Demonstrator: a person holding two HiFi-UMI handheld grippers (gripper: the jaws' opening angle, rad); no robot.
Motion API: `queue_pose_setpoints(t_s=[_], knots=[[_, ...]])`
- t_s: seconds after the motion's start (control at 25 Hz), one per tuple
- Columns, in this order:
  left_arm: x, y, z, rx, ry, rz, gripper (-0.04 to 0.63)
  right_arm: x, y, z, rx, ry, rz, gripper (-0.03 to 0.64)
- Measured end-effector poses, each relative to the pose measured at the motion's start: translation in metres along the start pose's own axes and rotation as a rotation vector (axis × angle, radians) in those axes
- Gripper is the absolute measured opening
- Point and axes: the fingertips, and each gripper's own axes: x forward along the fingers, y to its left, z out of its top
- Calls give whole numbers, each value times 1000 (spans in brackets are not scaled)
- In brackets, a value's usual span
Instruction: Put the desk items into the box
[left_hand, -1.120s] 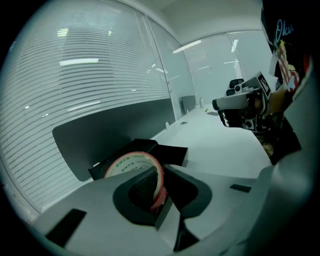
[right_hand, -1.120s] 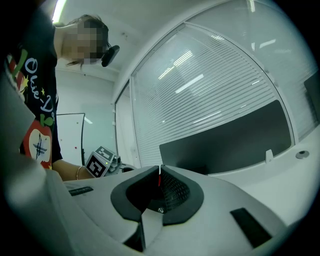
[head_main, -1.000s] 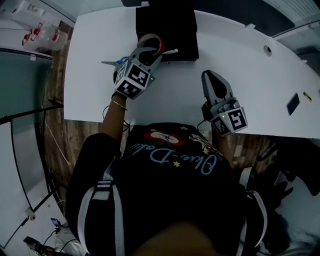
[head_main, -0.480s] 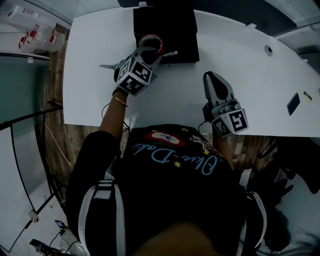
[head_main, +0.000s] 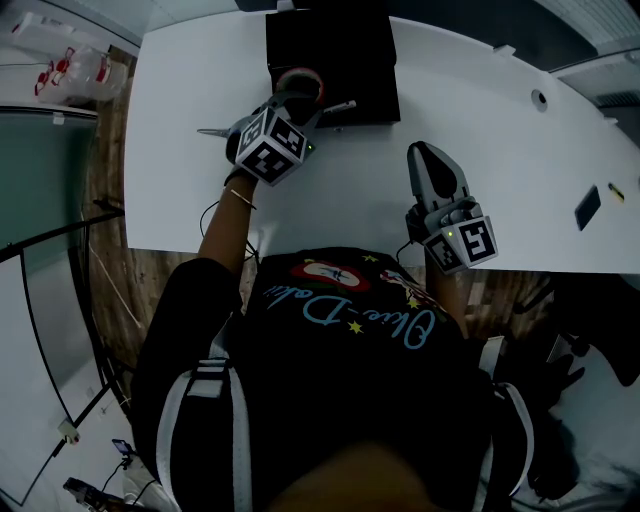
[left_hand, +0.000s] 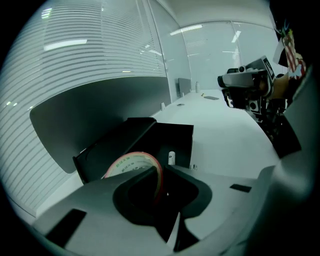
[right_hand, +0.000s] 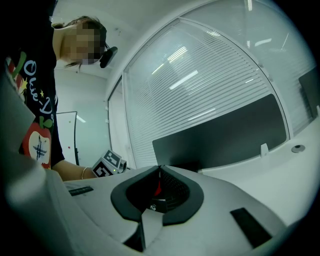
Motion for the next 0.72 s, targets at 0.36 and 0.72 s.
queue_pose_setpoints(t_s=[0.36,0.72], knots=[[9,1,-6,41,74,-7,71,-2,-3,-2,5,5,-4,25],[9,-1,-7,55,79,-15,86,-1,-2,-5,1,13,4,25]])
